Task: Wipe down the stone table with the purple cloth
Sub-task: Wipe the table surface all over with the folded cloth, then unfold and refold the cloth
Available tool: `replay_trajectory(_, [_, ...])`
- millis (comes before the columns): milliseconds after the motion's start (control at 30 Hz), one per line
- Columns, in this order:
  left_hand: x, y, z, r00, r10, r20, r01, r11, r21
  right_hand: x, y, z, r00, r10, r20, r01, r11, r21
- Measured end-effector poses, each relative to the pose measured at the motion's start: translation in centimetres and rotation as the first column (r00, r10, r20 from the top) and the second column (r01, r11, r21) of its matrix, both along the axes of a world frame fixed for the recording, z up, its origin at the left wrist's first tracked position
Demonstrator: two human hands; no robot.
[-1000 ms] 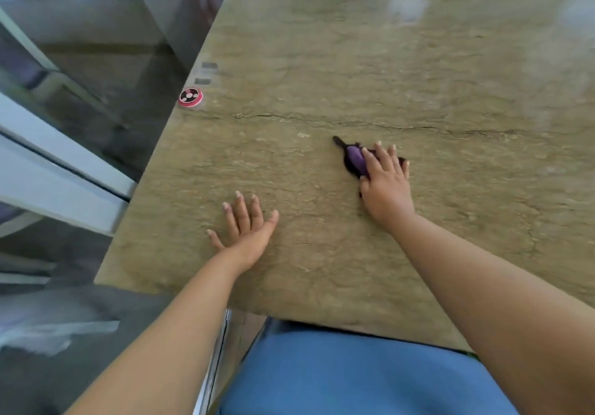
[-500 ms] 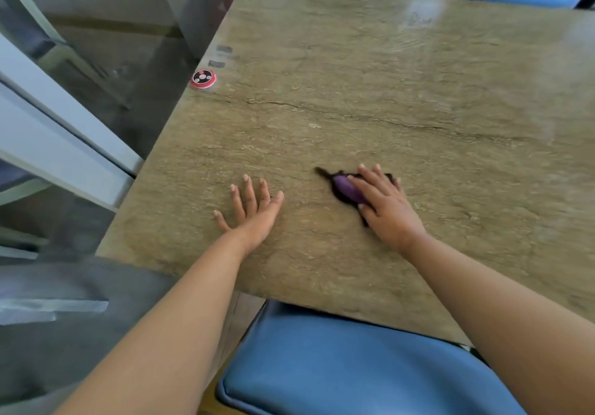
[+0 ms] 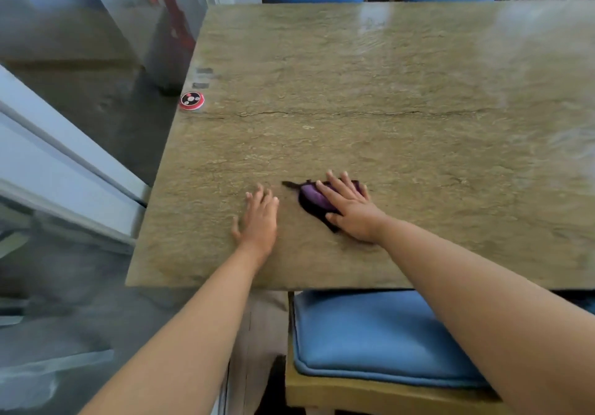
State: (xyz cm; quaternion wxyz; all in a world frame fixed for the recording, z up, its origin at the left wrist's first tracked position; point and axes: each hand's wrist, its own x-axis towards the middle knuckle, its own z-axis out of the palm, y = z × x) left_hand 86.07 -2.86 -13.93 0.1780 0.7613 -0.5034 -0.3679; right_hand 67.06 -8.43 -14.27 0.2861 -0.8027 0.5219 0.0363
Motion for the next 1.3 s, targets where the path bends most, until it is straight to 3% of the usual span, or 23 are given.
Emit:
replay_trajectory(100, [5.3,2.9,-0.5,0.956,-0.076,0.284,0.094,0.994,-0.051,-0.6,-1.4,0.1,0.907,-0.416,-0.071,0.417,0.909,0.003])
replay_trajectory(200, [10.3,4.9,-1.6,0.911,-0.141,0.387,0.12,0.99,0.079,4.1,0.0,0.3,0.832,-0.52,-0.191,0.528,0.849,-0.013])
replay_trajectory(267, [11.4,5.0,-2.0,0.938,-0.195,0.287,0.173,0.98,0.099,7.9,1.1,0.4,0.88,-0.433,-0.197,0.442,0.897,0.003])
replay_trajectory(367, [12.3,4.0,-2.1,0.997,-0.082,0.013,0.082,0.996,0.032,13.2,3.5,0.4,0.964,-0.213,-0.157,0.224,0.973,0.057])
replay_trajectory(533, [13.3,3.1,-2.1,0.995,-0.013,-0.098,0.015,1.0,0.022,16.5,6.9,0.6,0.99,0.107,-0.09,-0.099,0.991,0.091])
replay_trajectory(633, [13.3,3.1,-1.7,0.988,0.006,-0.156,-0.004,1.0,0.018,15.3,8.1,1.0,0.945,0.326,0.022,-0.325,0.933,0.152])
replay_trajectory(733, [13.2,3.3,-1.7,0.988,-0.031,-0.15,0.029,0.999,-0.015,14.3,9.2,2.2,0.865,0.501,0.002,-0.489,0.843,0.226])
replay_trajectory(833, [13.0,3.5,-1.7,0.992,-0.09,-0.094,0.088,0.996,-0.025,13.5,10.3,3.9,0.808,0.589,-0.023,-0.529,0.742,0.412])
replay_trajectory(933, [12.7,3.8,-0.8,0.985,-0.091,-0.145,0.09,0.996,-0.008,12.3,11.5,6.2,0.918,0.393,0.044,-0.328,0.696,0.639])
replay_trajectory(1000, [12.0,3.9,0.4,0.988,-0.087,-0.13,0.086,0.996,-0.011,10.9,12.4,8.0,0.979,0.176,0.102,-0.2,0.743,0.639])
replay_trajectory(1067, [10.8,4.2,1.9,0.979,-0.101,-0.176,0.086,0.992,-0.091,9.0,12.8,9.4,0.974,-0.103,0.203,-0.054,0.759,0.648])
replay_trajectory(1133, [9.0,4.8,3.7,0.91,-0.164,-0.382,0.116,0.983,-0.145,7.1,12.6,10.5,0.854,-0.404,0.328,0.041,0.68,0.732])
replay_trajectory(1200, [6.9,5.6,5.5,0.762,-0.186,-0.62,0.151,0.982,-0.11,5.1,12.4,11.4,0.668,-0.622,0.409,0.063,0.594,0.802])
replay_trajectory(1300, [3.9,5.9,7.8,0.502,-0.098,-0.859,0.217,0.976,0.016,2.0,12.4,13.0,0.486,-0.736,0.472,0.043,0.559,0.828])
